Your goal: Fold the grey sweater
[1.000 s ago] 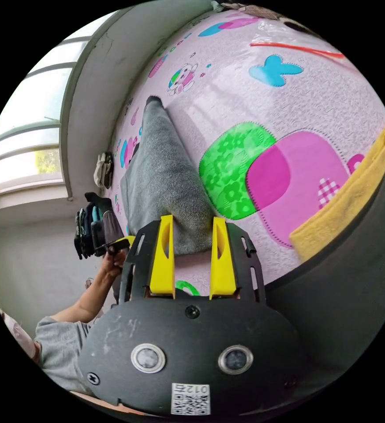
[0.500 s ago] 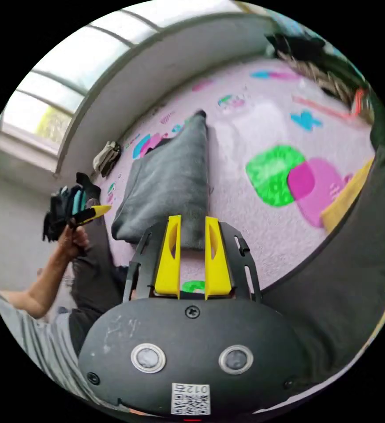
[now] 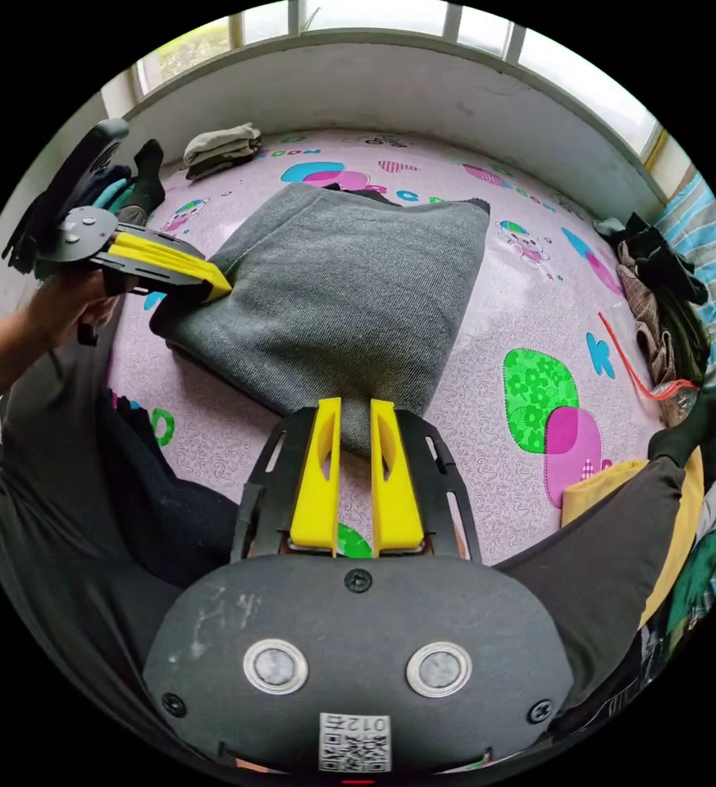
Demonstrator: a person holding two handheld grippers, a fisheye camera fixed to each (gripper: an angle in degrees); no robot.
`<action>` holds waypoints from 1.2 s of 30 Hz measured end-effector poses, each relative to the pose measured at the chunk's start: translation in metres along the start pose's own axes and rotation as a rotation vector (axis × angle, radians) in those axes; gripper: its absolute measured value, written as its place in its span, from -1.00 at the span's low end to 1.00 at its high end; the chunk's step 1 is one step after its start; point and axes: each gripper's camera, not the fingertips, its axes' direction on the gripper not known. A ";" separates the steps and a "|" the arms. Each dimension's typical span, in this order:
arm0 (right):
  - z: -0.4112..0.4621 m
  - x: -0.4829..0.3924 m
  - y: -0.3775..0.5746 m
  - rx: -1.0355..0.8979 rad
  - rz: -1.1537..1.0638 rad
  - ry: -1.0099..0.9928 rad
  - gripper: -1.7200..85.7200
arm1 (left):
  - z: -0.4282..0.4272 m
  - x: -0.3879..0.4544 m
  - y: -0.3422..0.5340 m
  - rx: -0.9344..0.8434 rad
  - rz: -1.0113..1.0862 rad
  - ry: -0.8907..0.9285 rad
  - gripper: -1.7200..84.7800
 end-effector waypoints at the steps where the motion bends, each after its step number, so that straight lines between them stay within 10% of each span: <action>1: -0.006 -0.005 0.000 0.008 0.011 -0.007 -0.83 | -0.004 0.001 0.003 0.012 -0.013 0.029 -0.95; 12: -0.083 0.001 -0.090 0.290 0.273 -0.028 -0.64 | -0.054 0.018 -0.037 0.346 -0.337 0.085 -0.88; 36: -0.104 -0.045 -0.144 0.188 0.252 0.020 -0.59 | -0.052 0.045 -0.034 0.323 -0.473 -0.095 -0.86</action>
